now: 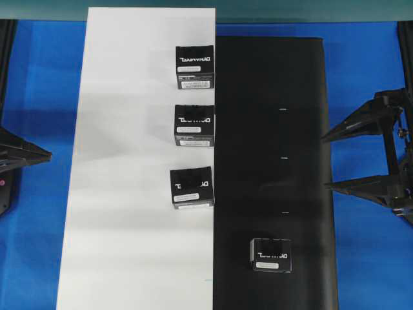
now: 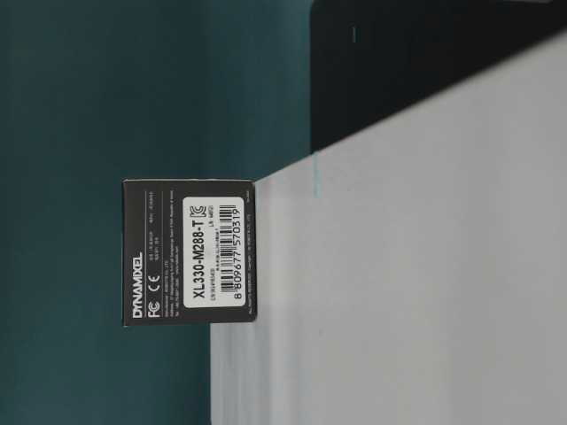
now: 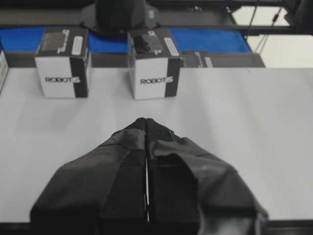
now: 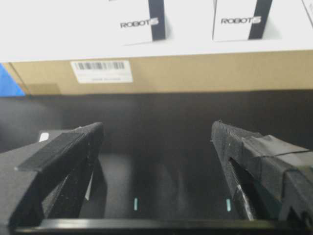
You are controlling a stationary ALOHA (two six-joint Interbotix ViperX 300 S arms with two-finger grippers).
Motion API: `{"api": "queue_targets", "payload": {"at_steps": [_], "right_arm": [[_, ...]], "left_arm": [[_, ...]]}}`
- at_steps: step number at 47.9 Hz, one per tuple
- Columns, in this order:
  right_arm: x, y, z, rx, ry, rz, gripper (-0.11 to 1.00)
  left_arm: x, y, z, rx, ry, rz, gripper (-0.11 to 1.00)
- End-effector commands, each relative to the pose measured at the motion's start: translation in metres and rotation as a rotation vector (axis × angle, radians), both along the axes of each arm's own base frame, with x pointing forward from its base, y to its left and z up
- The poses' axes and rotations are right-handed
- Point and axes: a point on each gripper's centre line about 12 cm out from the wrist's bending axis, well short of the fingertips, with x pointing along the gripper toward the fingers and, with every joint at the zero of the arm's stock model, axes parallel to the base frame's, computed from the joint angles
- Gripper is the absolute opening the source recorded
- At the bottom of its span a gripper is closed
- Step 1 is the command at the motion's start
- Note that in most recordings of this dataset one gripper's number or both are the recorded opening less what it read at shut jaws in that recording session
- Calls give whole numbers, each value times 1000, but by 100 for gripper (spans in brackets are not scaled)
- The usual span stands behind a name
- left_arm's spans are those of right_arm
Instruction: Place the box from the black base onto the white base.
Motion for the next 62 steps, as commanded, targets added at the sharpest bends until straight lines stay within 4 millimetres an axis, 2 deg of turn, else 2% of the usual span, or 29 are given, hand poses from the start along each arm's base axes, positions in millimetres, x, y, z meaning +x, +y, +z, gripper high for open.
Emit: {"api": "queue_targets", "payload": {"at_steps": [1,25,50,62], "right_arm": [[1,0,0,6,-9,0,99],[2,3,6,10,-59,8,99],[-3,4,-7,-3,-92,18,99],[-13,3,-9,2,-123,16,99]], "left_arm": [[2,0,8,0,-20,0,-5],[0,0,12,-2,-32,1,-5],[-7,1,21,-3,-70,0,-5],[-6,0,14,-4,-51,1,-5]]}}
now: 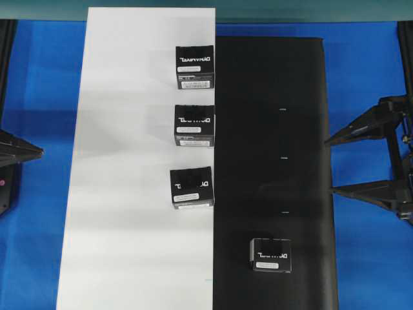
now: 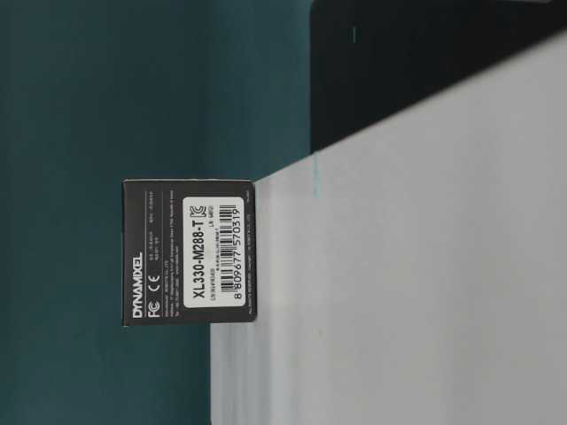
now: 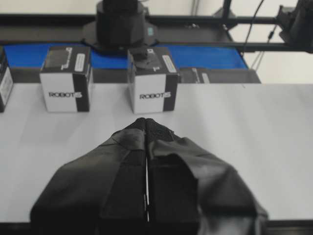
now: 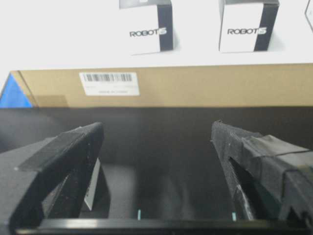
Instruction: Place the box from the black base onto the white base.
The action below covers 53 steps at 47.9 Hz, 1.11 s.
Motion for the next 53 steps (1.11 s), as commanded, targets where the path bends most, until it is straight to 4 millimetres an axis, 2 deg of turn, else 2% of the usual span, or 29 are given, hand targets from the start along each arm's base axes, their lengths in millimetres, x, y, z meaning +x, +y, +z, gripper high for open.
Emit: {"api": "queue_targets", "payload": {"at_steps": [1,22,36,53], "right_arm": [[-2,0,1,4,-15,0,99],[2,0,-9,5,8,-3,99],[7,0,-5,5,-43,-4,99],[7,0,-5,4,-49,-4,99]], "left_arm": [[2,0,5,-1,-8,0,-5],[-2,0,11,-4,-37,-1,-5],[-3,0,12,-3,-40,-1,-5],[-2,0,5,0,5,-1,-5]]}}
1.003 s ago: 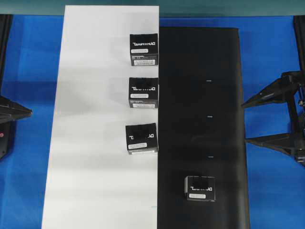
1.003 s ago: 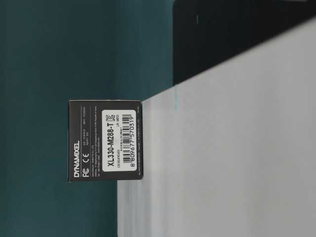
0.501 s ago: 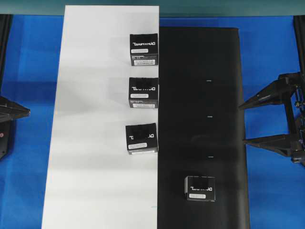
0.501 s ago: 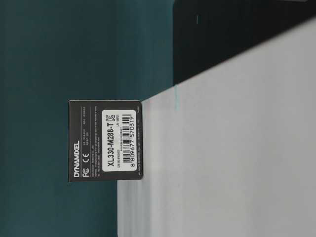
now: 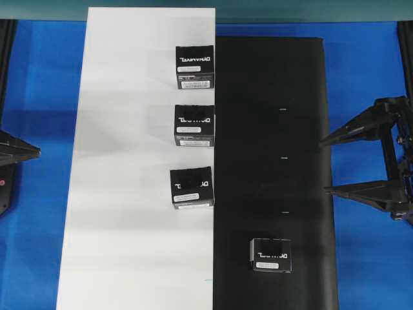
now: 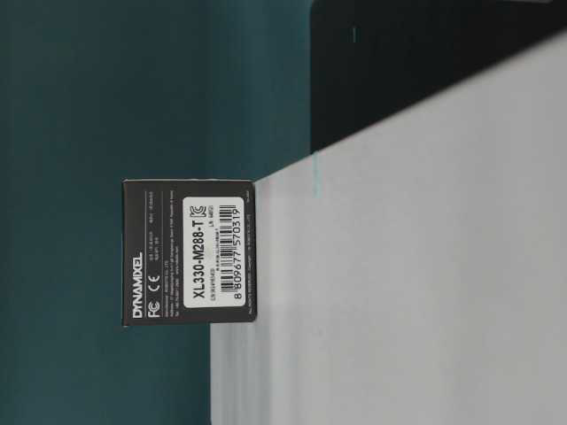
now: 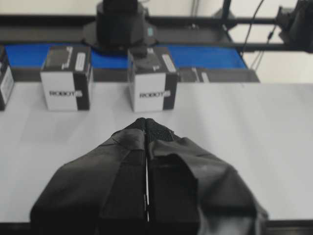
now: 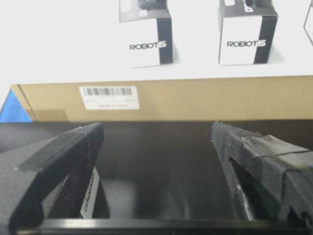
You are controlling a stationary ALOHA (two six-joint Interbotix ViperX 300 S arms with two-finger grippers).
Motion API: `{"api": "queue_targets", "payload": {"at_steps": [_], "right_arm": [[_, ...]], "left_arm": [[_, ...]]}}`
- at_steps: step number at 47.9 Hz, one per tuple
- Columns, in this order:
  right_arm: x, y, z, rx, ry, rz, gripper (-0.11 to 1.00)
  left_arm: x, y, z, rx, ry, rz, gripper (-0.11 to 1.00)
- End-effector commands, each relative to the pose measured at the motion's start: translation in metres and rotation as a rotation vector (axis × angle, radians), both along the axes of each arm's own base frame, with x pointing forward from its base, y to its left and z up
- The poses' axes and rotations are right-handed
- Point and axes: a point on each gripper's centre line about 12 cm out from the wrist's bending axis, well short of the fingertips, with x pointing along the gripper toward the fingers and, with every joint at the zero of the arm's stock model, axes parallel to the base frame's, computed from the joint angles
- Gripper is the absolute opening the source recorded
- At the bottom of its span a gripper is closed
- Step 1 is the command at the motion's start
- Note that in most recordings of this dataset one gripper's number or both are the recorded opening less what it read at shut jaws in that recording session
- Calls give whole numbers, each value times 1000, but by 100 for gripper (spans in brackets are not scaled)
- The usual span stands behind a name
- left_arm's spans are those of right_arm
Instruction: Place the box from the black base onto the white base.
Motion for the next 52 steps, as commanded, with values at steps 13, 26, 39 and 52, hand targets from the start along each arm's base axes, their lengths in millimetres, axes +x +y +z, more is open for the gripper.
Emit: {"api": "queue_targets", "payload": {"at_steps": [13,26,39,52], "right_arm": [[1,1,-1,0,5,4,99],[1,2,-1,4,-1,6,99],[2,2,0,11,-5,6,99],[2,3,2,10,-19,12,99]], "left_arm": [[0,0,6,0,-6,-3,-5],[1,-1,5,0,-2,-6,-5],[1,-1,4,2,9,-9,-5],[2,-2,1,1,15,-12,-5]]}}
